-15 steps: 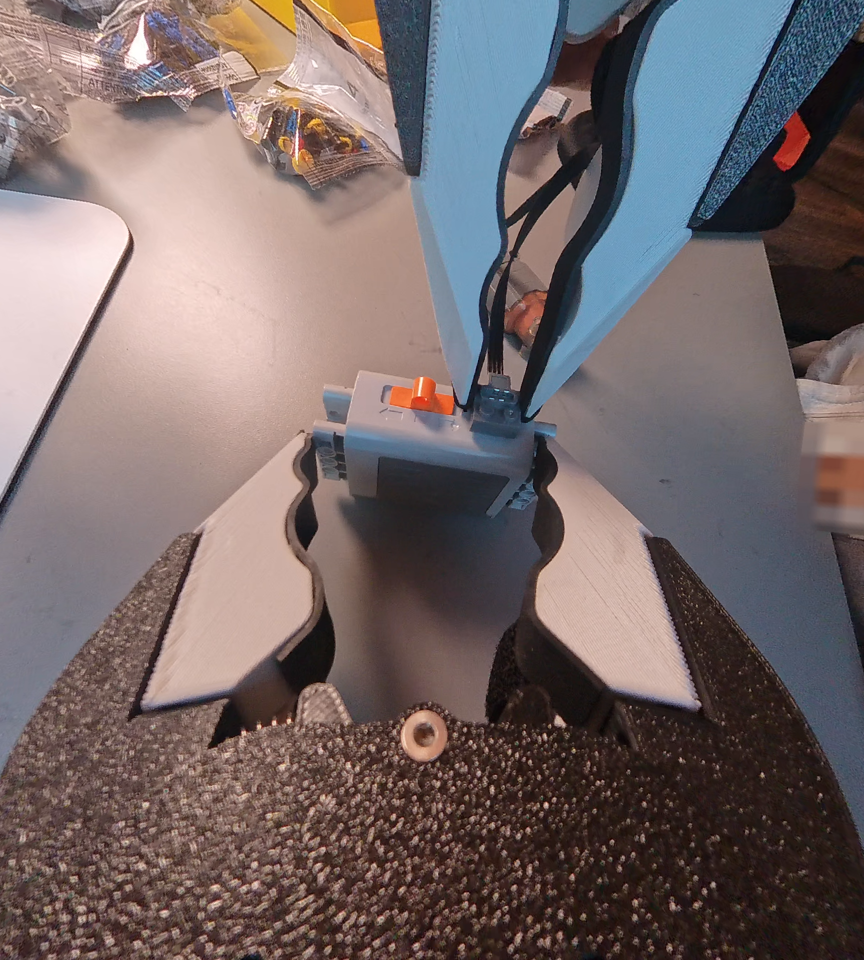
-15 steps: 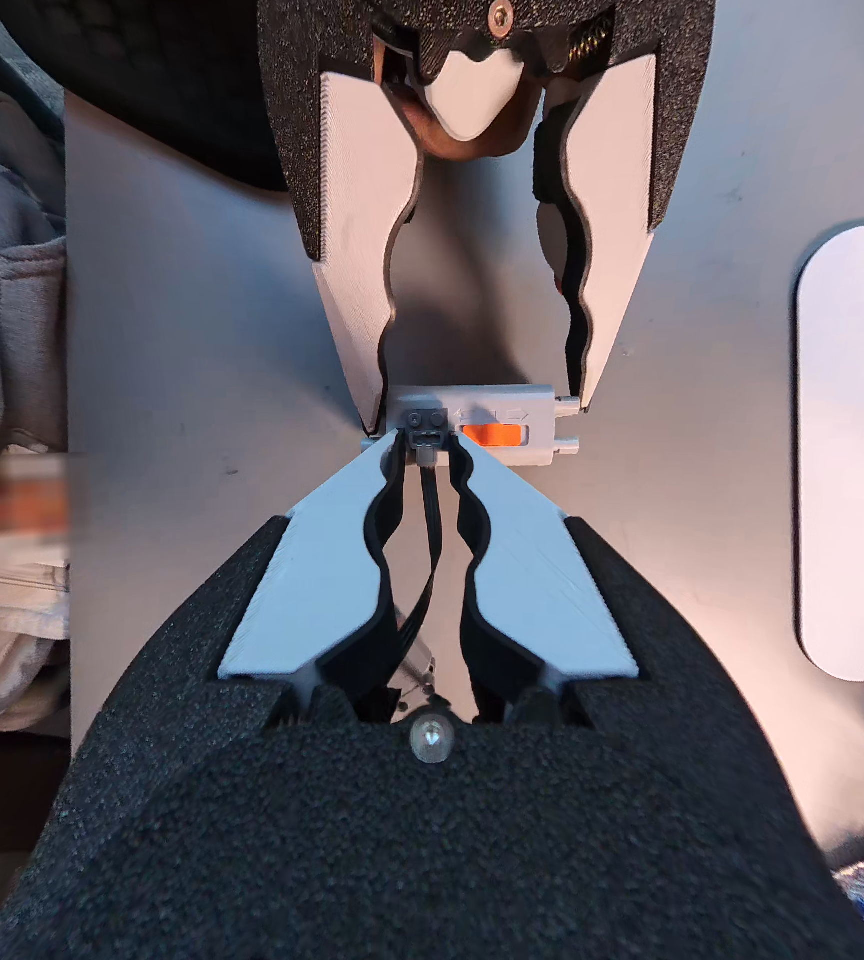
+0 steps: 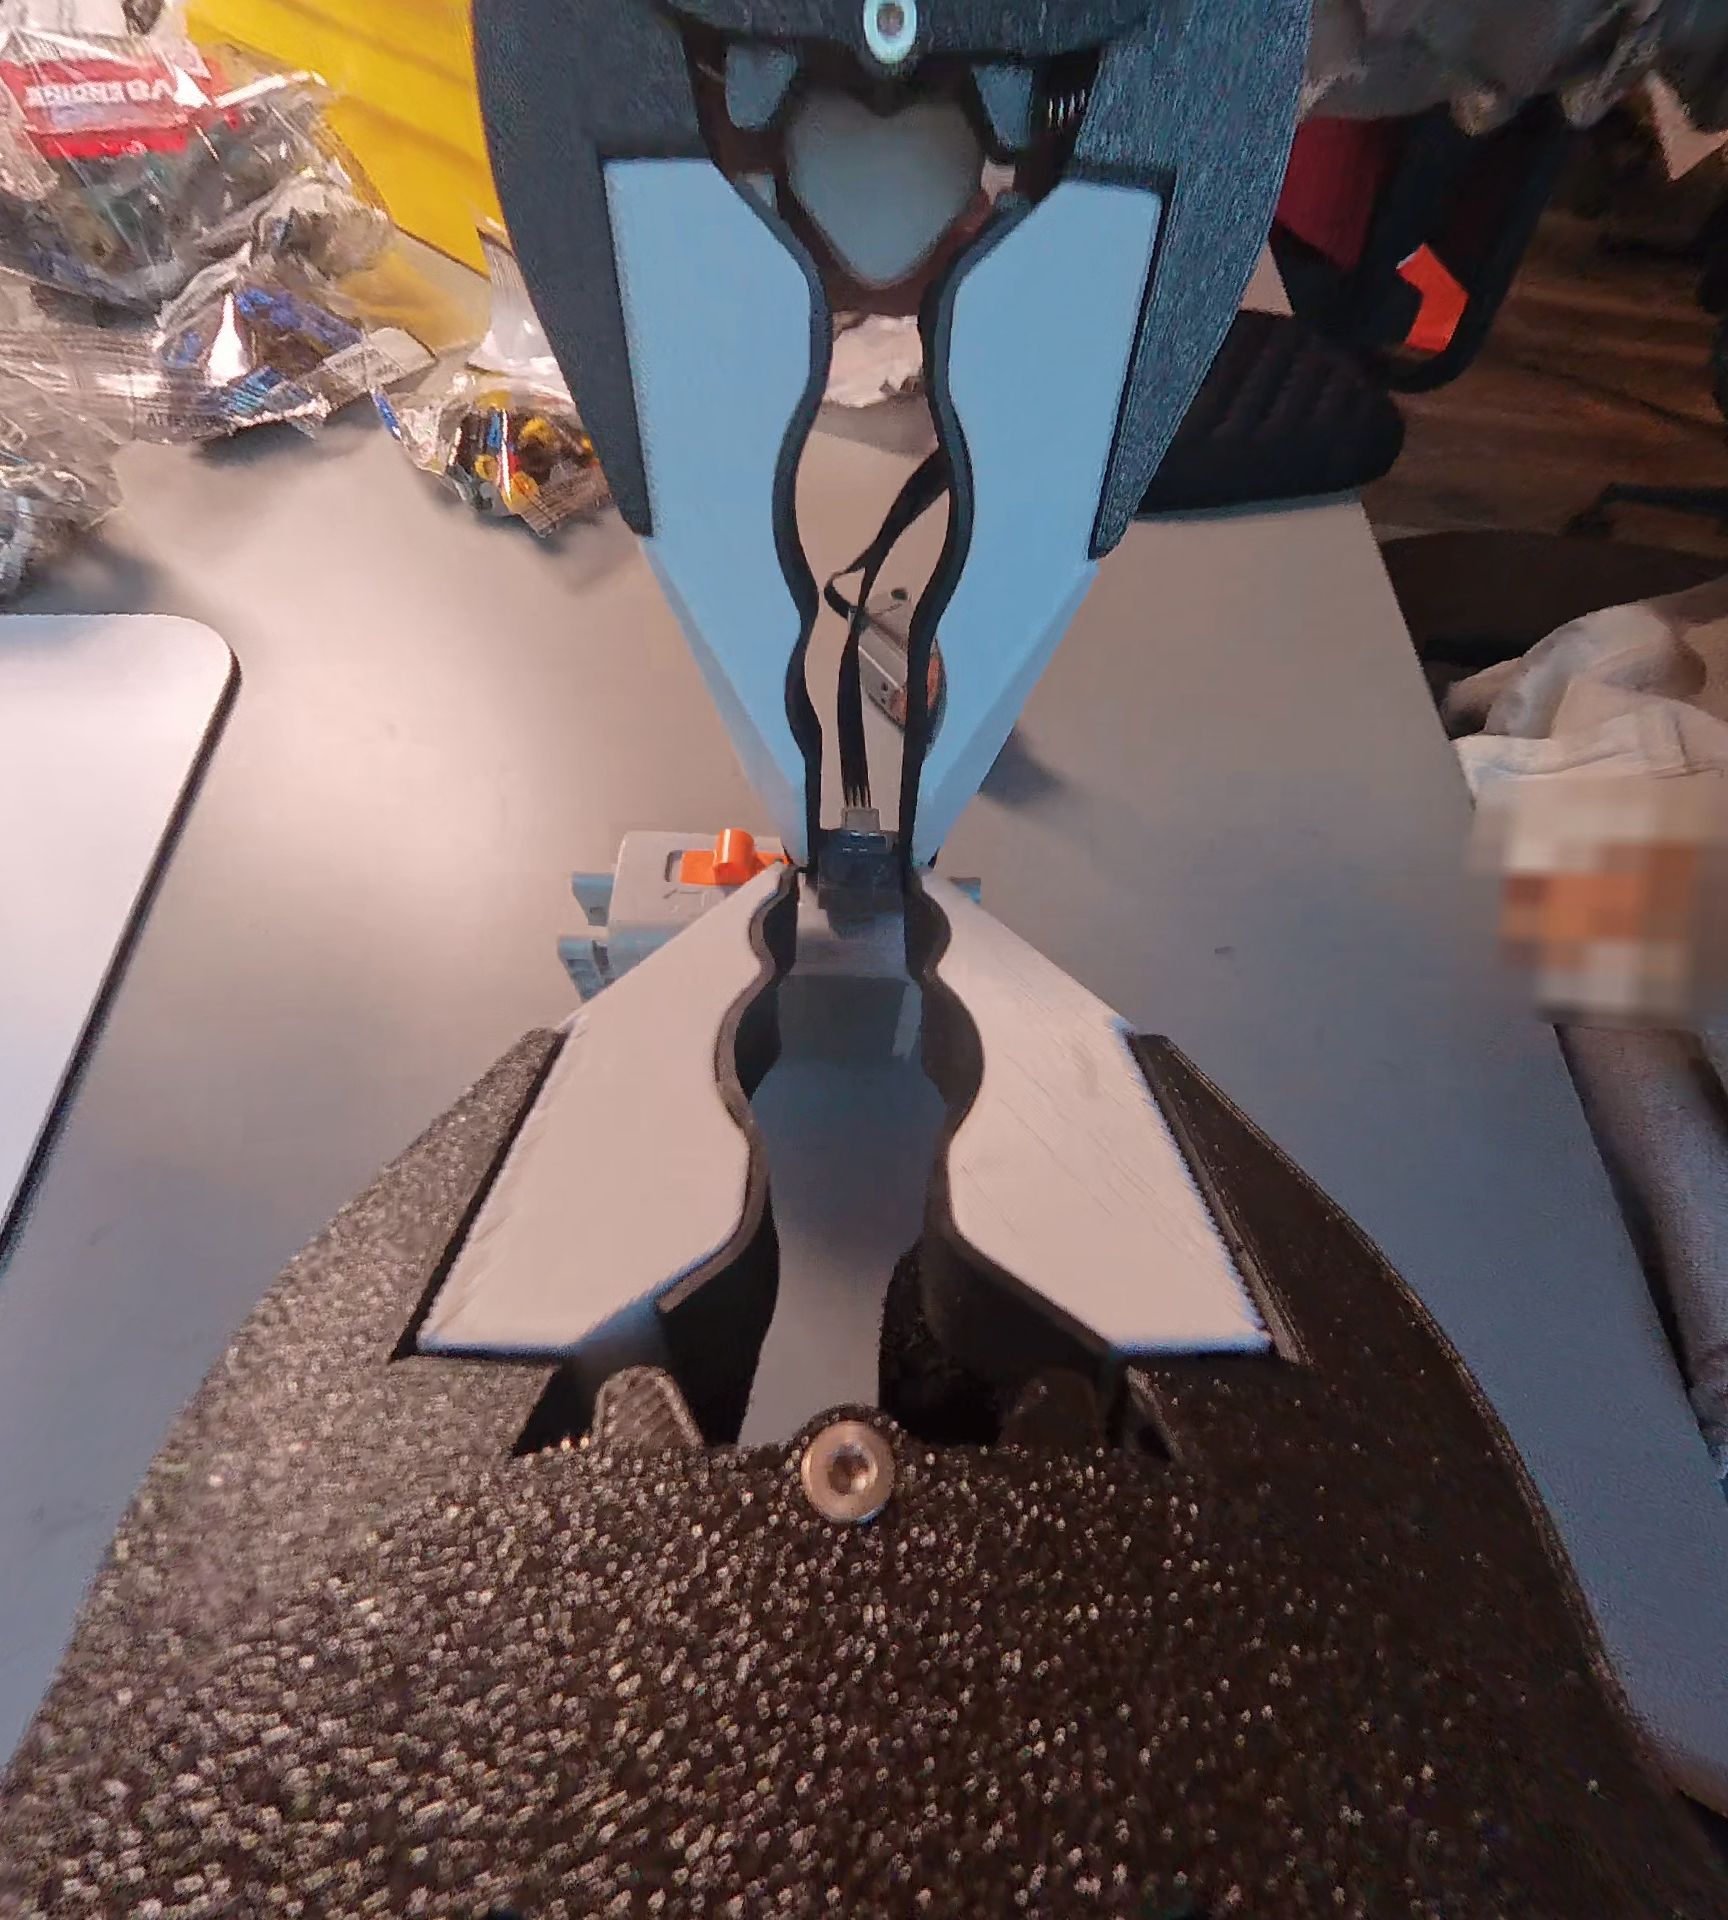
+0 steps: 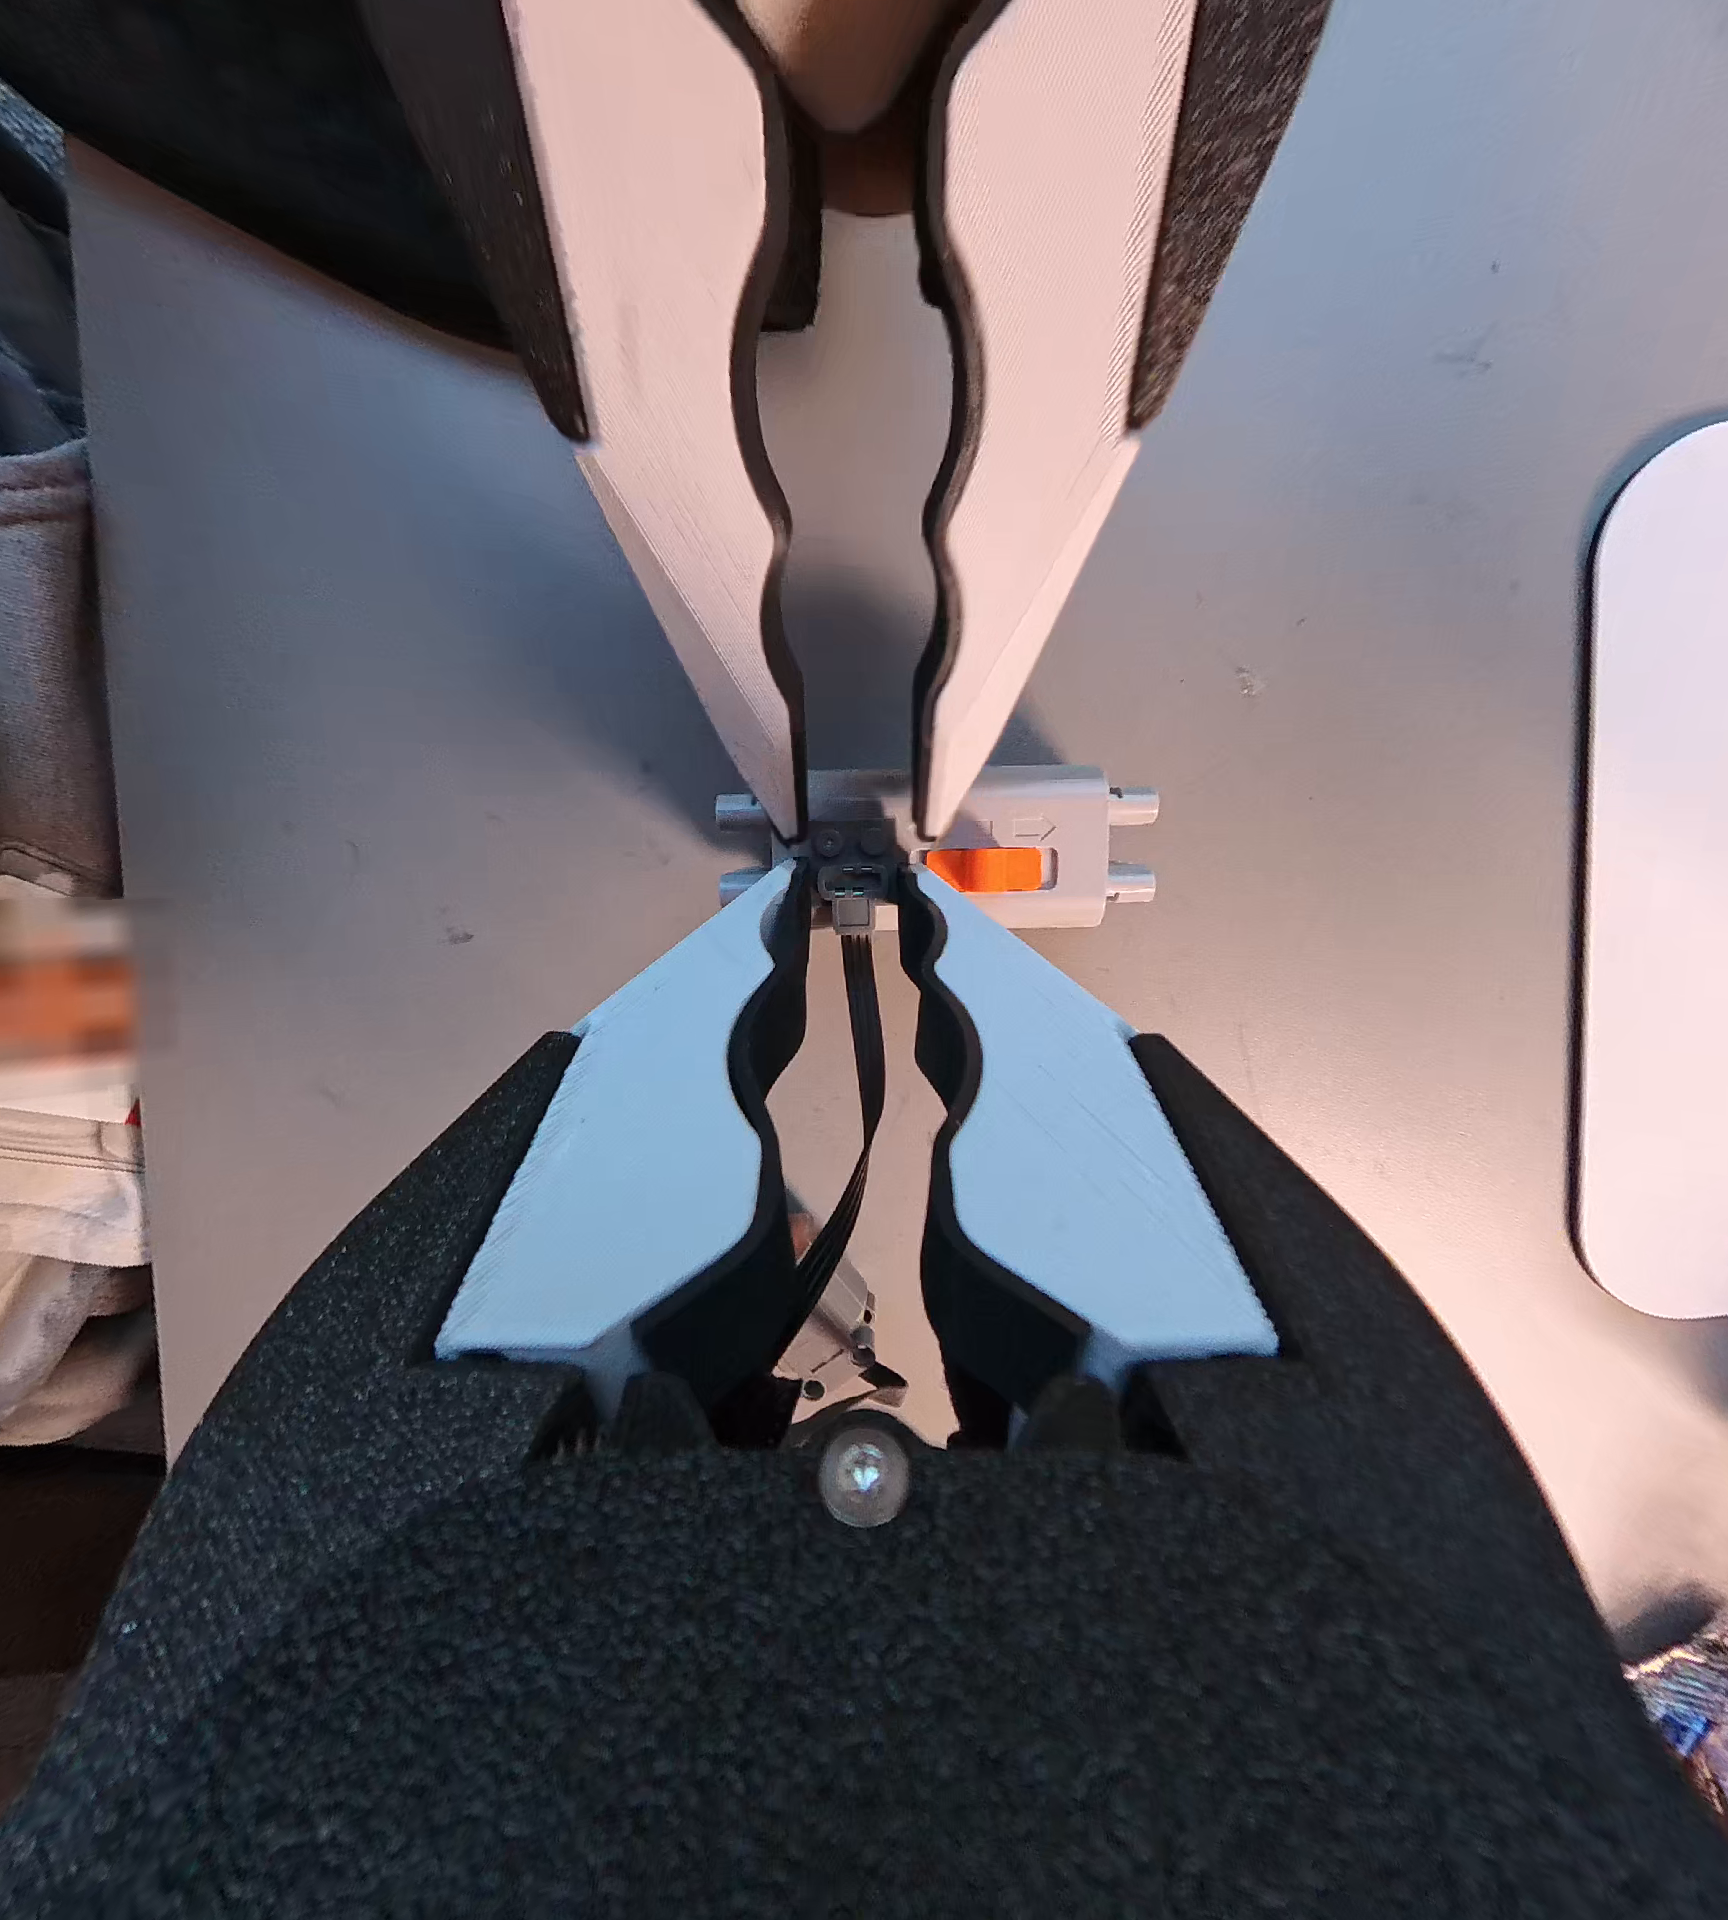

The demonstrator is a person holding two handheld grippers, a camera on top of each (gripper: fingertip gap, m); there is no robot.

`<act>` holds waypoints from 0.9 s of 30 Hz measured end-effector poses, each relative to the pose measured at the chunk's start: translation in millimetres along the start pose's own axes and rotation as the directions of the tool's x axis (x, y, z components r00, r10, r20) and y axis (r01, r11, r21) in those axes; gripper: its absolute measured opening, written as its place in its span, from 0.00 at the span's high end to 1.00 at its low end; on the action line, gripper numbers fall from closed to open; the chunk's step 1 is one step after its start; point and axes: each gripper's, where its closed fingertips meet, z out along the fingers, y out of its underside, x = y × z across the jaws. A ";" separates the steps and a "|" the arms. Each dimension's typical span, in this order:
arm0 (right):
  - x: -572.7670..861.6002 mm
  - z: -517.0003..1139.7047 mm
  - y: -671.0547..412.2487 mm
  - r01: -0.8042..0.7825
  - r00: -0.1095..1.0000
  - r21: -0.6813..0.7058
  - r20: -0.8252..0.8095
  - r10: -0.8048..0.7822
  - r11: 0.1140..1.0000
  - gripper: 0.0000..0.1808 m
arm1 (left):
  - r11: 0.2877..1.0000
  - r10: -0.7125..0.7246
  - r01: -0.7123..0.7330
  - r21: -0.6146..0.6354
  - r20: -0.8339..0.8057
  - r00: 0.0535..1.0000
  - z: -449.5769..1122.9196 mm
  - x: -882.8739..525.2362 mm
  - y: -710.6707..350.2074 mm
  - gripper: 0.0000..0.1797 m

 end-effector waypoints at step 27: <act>-1.8 -4.8 -7.5 0.010 0.998 -0.053 0.069 -0.007 0.999 1.00 | 0.999 -0.006 0.007 -0.052 0.023 1.000 2.2 1.3 3.5 0.92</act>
